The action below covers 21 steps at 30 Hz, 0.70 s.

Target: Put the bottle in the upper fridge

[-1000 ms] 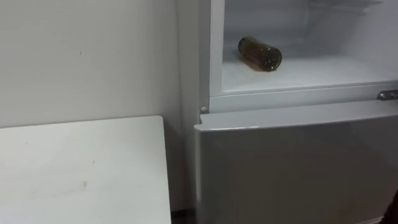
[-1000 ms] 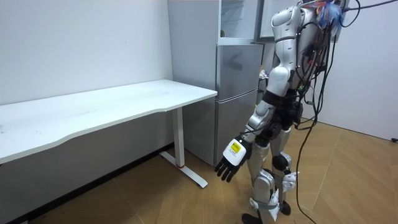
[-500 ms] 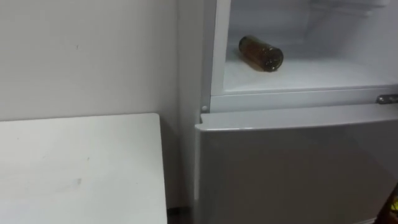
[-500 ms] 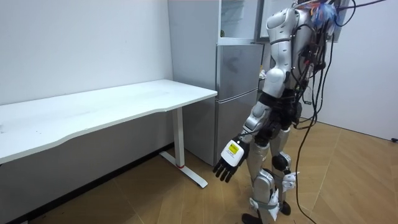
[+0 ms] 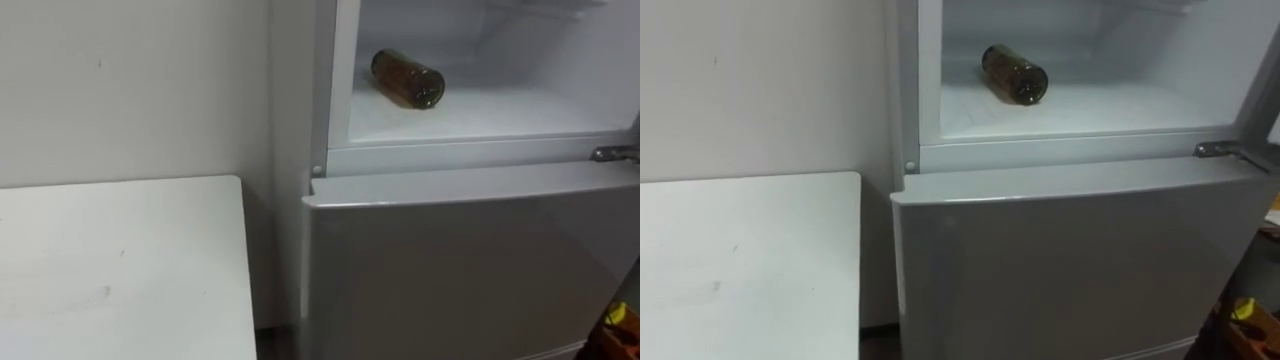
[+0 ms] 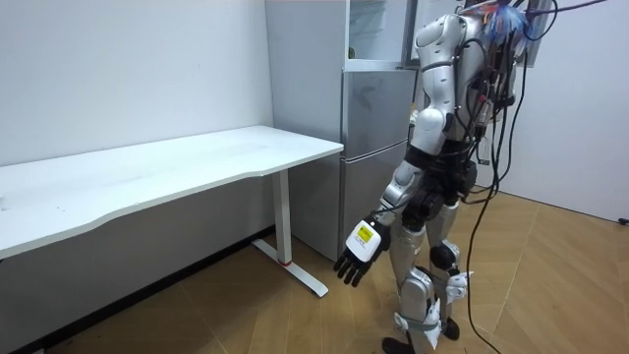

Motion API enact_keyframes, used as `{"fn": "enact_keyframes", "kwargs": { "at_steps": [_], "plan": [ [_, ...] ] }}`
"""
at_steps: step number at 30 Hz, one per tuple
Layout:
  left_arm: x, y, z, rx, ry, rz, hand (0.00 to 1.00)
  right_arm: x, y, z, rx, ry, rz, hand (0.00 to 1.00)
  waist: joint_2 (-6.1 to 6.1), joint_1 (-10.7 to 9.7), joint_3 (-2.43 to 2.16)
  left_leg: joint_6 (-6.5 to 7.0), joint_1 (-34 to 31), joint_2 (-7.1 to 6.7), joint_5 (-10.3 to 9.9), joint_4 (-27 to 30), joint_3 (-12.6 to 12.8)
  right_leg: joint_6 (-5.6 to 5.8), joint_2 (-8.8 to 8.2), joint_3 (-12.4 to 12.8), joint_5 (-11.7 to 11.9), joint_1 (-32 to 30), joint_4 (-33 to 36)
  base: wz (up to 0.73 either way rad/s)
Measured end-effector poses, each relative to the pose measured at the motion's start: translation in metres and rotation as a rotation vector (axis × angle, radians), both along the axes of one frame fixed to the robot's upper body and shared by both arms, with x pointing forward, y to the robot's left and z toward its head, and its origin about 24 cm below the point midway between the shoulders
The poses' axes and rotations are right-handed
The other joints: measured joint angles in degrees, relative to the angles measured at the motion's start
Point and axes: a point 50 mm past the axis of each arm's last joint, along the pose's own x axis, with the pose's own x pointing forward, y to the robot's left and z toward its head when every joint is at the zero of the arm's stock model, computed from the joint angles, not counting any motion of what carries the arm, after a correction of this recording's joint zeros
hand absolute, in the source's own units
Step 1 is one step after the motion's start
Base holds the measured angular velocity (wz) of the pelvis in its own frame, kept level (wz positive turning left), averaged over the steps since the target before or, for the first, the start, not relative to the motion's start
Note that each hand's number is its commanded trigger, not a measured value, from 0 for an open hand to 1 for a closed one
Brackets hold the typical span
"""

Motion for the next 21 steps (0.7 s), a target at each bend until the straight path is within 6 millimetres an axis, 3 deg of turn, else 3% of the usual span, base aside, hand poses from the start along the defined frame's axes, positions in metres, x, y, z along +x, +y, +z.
{"fn": "enact_keyframes", "kwargs": {
  "at_steps": [17, 21],
  "plan": [
    [-0.001, 0.0, 0.0, -0.013, 0.008, 0.003, 0.0, 0.018, -0.016, 0.044, -0.036, -0.037, -0.126, 0.0, -1.03, -1.5, -0.07, 0.0, 0.0, -0.1, 0.0, -0.5, 0.0, 0.08, 0.03, -0.2, -0.1, -0.1, -0.1, 0.0],
    [-0.001, 0.002, 0.0, -0.022, 0.005, 0.019, 0.0, 0.017, -0.026, 0.065, -0.121, -0.027, -0.134, 0.0, -1.67, -1.6, -0.26, 0.0, 0.0, -0.1, 0.0, -0.5, 0.1, 0.07, 0.03, -0.1, -0.1, -0.1, 0.0, -0.02]
  ]
}}
